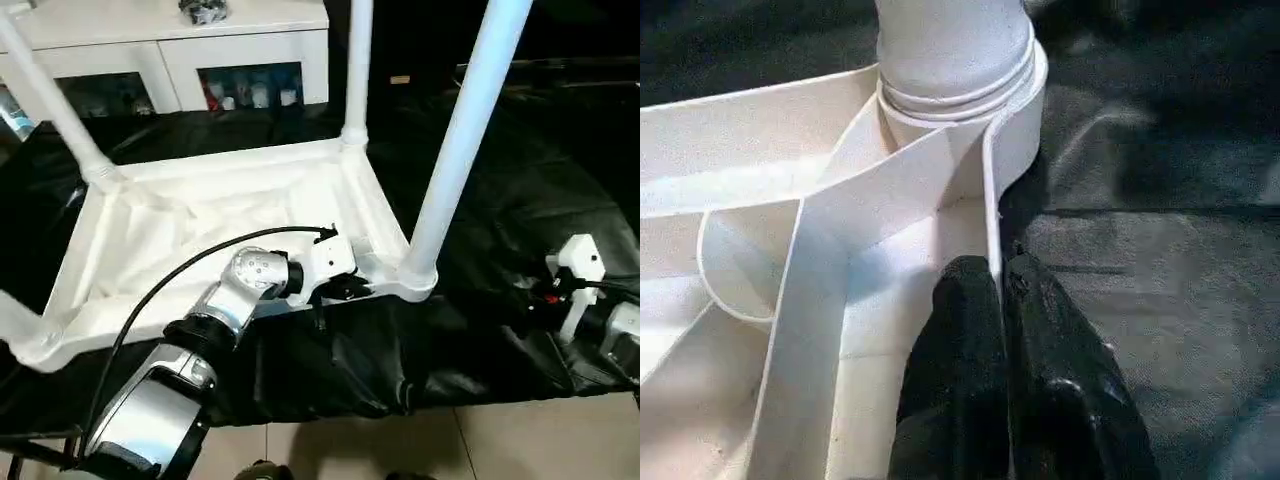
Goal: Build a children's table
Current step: Rotate leg to tighten
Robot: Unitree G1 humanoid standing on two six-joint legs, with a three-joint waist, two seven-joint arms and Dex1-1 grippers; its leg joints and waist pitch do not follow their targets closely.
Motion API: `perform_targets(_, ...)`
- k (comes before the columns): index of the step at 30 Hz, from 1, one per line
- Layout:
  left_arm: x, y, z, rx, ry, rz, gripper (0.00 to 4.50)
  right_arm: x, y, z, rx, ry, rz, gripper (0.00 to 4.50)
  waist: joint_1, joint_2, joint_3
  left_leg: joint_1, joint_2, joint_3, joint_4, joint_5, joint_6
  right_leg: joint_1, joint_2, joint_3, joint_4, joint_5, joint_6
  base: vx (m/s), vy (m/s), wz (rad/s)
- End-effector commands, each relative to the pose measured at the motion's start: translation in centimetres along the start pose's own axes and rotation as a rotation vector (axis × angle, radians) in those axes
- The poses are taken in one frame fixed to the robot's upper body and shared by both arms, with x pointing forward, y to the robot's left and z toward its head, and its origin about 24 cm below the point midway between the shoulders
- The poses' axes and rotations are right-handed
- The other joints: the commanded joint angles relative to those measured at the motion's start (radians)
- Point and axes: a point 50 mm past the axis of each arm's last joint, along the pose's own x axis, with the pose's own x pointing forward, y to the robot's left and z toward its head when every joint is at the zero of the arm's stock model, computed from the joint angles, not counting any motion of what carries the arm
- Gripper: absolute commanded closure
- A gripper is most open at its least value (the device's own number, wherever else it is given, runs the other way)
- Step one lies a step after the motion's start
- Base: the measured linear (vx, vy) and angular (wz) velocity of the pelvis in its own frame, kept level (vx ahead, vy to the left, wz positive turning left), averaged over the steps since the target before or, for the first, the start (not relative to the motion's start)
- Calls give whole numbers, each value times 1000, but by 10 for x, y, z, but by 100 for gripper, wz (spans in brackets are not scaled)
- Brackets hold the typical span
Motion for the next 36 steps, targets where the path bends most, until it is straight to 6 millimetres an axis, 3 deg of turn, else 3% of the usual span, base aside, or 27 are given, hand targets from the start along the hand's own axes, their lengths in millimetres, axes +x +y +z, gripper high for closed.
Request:
perform_targets(1,-3,-2,5,52,-13,-51,450,10,2,7,-36,17,79,6,6,-32,-71,20,82,-36,-61,-191,133,45,-75,37,-68,-287,-228,0,0,0)
perform_targets(2,-5,-4,5,53,-17,-94,450,22,3,8,-81,47,119,6,1,-33,-69,14,81,-37,-63,-191,126,46,-74,36,-67,-298,-225,0,0,0)
perform_targets(4,-5,-5,5,53,-18,-105,450,25,4,8,-92,54,127,6,2,-30,-69,23,84,-35,-62,-205,113,39,-74,39,-71,-308,-223,0,0,0)
perform_targets(7,-6,-8,4,62,-10,-125,450,44,3,11,-159,71,128,6,4,-30,-73,25,85,-35,-62,-186,104,38,-74,41,-65,-269,-234,0,0,0)
perform_targets(10,-7,-9,3,63,-4,-135,450,56,6,13,-169,68,165,6,7,-30,-78,23,86,-34,-57,-146,121,43,-73,40,-50,-168,-261,0,0,0)
perform_targets(15,-10,-9,1,61,3,-141,450,69,13,13,-176,72,252,6,12,-32,-79,20,86,-31,-52,-131,143,44,-75,40,-45,-137,-275,0,0,0)
perform_targets(25,-17,-7,-2,58,22,-144,450,78,18,10,-171,77,335,88,22,-28,-78,22,87,-31,-54,-166,114,43,-73,41,-45,-168,-270,0,0,0)
perform_targets(36,-23,-4,-5,34,31,-130,450,84,27,5,-153,82,408,192,22,-28,-78,21,86,-32,-53,-164,114,43,-74,41,-44,-183,-268,0,0,0)
